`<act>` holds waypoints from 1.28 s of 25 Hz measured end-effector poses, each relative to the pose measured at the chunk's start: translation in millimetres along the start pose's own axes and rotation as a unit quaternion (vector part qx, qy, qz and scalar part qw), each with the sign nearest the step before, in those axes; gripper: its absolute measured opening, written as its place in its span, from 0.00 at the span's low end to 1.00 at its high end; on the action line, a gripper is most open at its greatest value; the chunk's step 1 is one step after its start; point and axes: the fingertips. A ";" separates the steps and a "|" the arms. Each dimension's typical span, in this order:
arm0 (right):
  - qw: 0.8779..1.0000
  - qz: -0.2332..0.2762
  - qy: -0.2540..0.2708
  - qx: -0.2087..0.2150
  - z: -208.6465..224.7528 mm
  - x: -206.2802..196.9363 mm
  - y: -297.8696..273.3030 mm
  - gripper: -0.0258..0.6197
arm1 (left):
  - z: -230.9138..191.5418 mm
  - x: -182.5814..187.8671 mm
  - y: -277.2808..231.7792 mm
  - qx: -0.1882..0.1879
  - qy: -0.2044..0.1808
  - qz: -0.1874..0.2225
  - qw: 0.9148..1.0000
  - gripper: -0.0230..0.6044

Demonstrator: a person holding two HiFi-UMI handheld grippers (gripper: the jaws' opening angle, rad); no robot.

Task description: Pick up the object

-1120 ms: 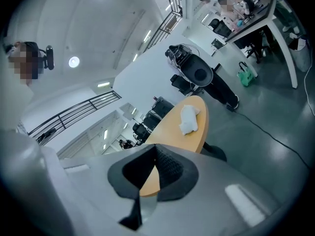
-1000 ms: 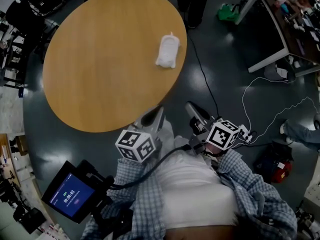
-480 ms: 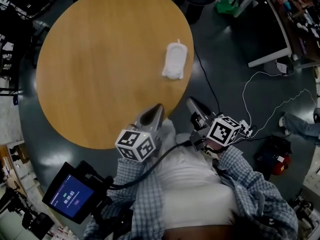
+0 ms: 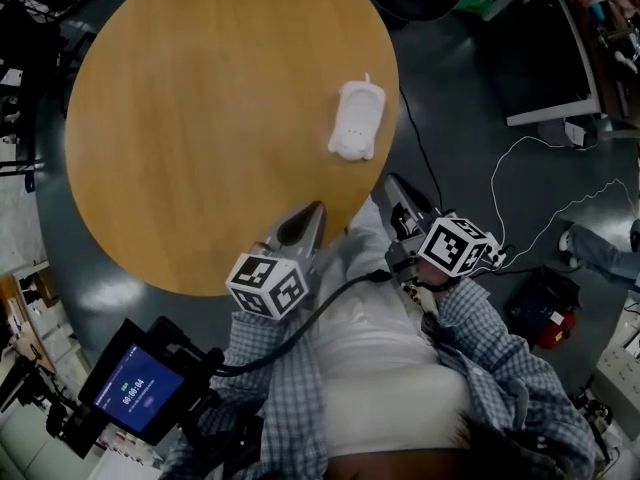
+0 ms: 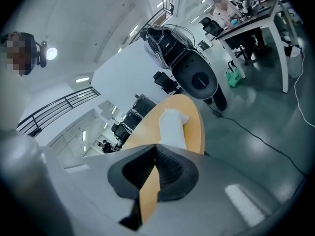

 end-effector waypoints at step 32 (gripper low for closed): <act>0.988 -0.149 0.018 0.041 28.8 31.8 -99.5 0.28 | -13.2 24.3 -38.1 0.083 0.073 0.004 0.994 0.04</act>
Point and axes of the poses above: the fingertips, and each gripper's own axes: y backward along the fingers, z to its right, x out of its top, and after that the axes turned 8 degrees about -z, right-handed
